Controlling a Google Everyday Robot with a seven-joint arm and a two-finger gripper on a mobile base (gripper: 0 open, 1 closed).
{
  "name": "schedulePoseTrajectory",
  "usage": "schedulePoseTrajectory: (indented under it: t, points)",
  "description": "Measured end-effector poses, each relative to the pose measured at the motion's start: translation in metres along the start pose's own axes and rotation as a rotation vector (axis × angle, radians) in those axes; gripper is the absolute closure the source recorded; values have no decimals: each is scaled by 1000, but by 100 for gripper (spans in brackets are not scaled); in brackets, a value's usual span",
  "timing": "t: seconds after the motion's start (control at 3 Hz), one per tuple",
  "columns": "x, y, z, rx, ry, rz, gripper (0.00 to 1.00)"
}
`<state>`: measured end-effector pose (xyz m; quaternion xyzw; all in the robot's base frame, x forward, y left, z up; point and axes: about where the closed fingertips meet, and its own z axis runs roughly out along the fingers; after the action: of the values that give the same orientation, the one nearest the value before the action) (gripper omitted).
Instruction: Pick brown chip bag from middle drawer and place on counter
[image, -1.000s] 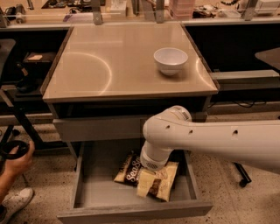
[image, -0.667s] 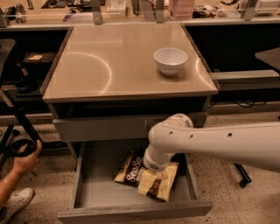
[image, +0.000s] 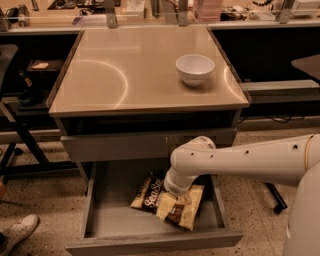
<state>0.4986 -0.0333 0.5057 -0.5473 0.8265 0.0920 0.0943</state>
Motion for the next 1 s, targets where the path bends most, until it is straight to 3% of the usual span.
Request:
schedulePoseTrajectory:
  t: [0.33, 1.0]
  points:
    - [2, 5, 22, -1, -18, -27, 0]
    - [-3, -12, 95, -28, -78, -15, 0]
